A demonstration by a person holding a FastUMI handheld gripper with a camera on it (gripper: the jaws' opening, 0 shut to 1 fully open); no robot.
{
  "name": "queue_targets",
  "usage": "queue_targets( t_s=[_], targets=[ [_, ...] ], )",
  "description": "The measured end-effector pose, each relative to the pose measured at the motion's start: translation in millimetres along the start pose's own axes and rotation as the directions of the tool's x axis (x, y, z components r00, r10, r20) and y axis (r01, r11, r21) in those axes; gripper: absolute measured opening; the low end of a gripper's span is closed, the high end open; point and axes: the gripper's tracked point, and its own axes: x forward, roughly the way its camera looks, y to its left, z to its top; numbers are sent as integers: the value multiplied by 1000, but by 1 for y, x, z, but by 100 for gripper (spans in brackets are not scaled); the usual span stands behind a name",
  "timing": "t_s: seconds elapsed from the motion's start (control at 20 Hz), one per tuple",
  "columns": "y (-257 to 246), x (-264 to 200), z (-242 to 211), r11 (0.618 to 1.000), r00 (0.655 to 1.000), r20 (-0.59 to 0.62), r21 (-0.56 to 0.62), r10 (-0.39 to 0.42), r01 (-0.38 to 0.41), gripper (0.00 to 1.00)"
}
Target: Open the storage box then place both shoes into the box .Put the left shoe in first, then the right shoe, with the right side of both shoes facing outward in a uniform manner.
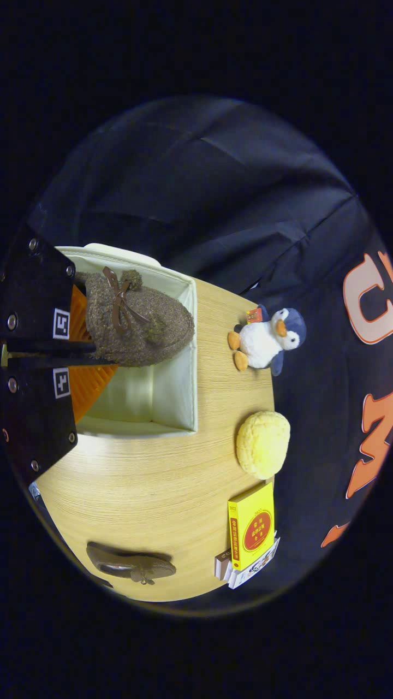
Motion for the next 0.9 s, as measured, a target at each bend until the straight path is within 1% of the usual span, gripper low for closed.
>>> queue_targets(
  t_s=[0.2, 0.35, 0.45, 0.5, 0.55, 0.65, 0.7, 0.8, 0.9],
  targets=[
    [7, 14, -10, 999, 998, -61, 30, -17, 18, 5],
    [6, 23, -20, 998, 993, -108, 42, -42, 47, 5],
    [8, 28, -29, 998, 988, -148, 42, -34, 41, 5],
    [10, 29, -37, 999, 983, -183, 44, -20, 29, 8],
    [15, 28, -45, 999, 976, -218, 49, 11, -1, 10],
    [30, 23, -54, 994, 962, -254, 71, 104, -89, 16],
    [34, 18, -57, 989, 956, -258, 77, 139, -123, 20],
    [30, 8, -53, 986, 954, -251, 65, 166, -154, 29],
    [27, -9, -43, 977, 953, -218, 65, 211, -202, 34]
  ],
)
